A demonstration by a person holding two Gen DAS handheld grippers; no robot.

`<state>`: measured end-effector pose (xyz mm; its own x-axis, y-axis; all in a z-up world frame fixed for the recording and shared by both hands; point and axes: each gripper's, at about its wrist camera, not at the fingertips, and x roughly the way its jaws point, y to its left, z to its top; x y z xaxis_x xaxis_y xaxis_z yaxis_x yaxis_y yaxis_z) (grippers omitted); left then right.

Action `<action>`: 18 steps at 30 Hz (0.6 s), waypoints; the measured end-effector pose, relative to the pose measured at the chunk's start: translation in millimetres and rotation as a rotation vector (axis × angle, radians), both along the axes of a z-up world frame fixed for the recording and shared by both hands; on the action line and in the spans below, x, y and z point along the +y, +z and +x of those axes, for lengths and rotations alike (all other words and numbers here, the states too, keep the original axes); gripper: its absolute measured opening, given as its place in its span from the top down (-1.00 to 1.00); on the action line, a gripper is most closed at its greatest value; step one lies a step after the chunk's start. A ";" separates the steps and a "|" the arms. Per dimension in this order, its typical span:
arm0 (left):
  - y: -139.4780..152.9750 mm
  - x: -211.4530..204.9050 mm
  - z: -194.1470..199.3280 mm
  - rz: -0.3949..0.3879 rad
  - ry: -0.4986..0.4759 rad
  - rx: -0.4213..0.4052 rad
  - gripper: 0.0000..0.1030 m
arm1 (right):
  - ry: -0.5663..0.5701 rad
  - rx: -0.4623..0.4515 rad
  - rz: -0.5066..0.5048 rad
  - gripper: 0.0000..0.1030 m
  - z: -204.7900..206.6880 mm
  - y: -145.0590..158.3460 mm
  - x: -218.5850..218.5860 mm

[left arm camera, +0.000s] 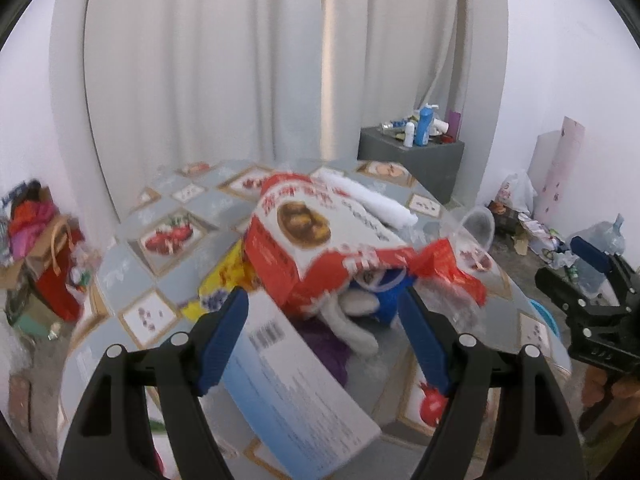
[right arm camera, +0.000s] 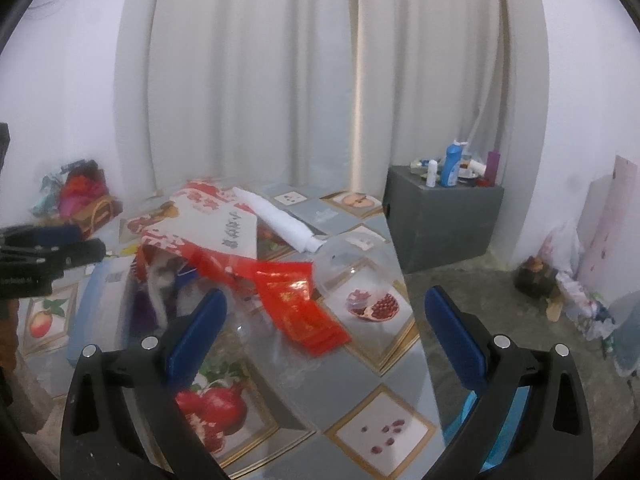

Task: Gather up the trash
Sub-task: 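Grasp the red-white snack bag with the left gripper while the right grasps the clear bowl rim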

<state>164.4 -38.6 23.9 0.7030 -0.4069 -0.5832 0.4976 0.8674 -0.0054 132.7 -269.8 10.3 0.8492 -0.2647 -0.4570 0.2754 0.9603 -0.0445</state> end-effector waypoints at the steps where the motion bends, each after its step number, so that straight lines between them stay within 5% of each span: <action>1: 0.6 -1.9 2.8 0.004 0.000 -0.011 -0.46 | -0.002 0.001 -0.002 -0.84 2.6 0.6 -2.6; 18: -33.3 -44.8 26.6 0.196 -0.079 -0.105 0.11 | -0.033 0.105 -0.007 -0.67 63.3 -18.9 -43.7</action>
